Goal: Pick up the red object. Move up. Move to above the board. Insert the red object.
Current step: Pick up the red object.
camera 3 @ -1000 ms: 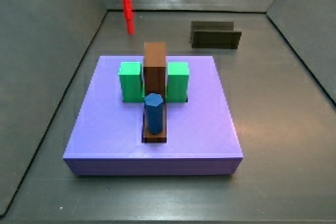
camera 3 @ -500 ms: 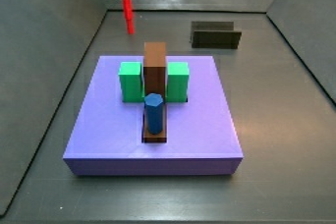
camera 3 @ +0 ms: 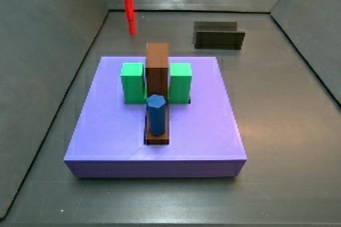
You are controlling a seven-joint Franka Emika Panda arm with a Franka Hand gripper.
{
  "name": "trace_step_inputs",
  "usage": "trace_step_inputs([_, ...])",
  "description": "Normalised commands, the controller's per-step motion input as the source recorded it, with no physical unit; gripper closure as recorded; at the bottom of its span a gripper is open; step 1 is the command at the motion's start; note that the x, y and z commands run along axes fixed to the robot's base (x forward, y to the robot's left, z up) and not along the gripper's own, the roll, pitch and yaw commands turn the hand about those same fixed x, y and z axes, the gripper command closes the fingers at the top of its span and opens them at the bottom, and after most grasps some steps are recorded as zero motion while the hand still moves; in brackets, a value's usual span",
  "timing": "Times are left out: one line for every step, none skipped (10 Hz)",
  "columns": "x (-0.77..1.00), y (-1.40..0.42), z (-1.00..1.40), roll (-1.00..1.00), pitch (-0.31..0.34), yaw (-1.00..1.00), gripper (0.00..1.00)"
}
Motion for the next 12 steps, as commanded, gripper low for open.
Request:
trace_step_inputs([-0.44,0.03,-0.2,0.29,0.0,-0.01,0.0])
trace_step_inputs([-0.36,0.04,-0.12,0.36,0.0,0.0,0.0])
trace_step_inputs([-0.19,0.01,-0.13,0.41,0.013,0.0,0.0])
trace_step_inputs([0.0,0.01,-0.14,0.39,0.061,0.0,0.0])
trace_step_inputs([0.05,0.01,-0.31,0.4,0.099,0.0,0.0])
trace_step_inputs([0.03,0.09,-0.37,0.28,0.083,0.0,0.0])
trace_step_inputs([0.05,0.13,-0.39,0.23,0.106,0.0,0.0])
trace_step_inputs([0.07,0.13,-0.43,0.21,0.124,0.0,0.0])
trace_step_inputs([0.07,0.15,-0.41,0.2,0.127,0.0,0.0])
trace_step_inputs([0.0,0.14,-0.34,0.14,0.107,0.0,0.0])
trace_step_inputs([-0.03,0.11,-0.3,0.08,0.063,-0.05,0.0])
trace_step_inputs([-0.13,0.08,-0.27,0.0,0.027,-0.13,0.0])
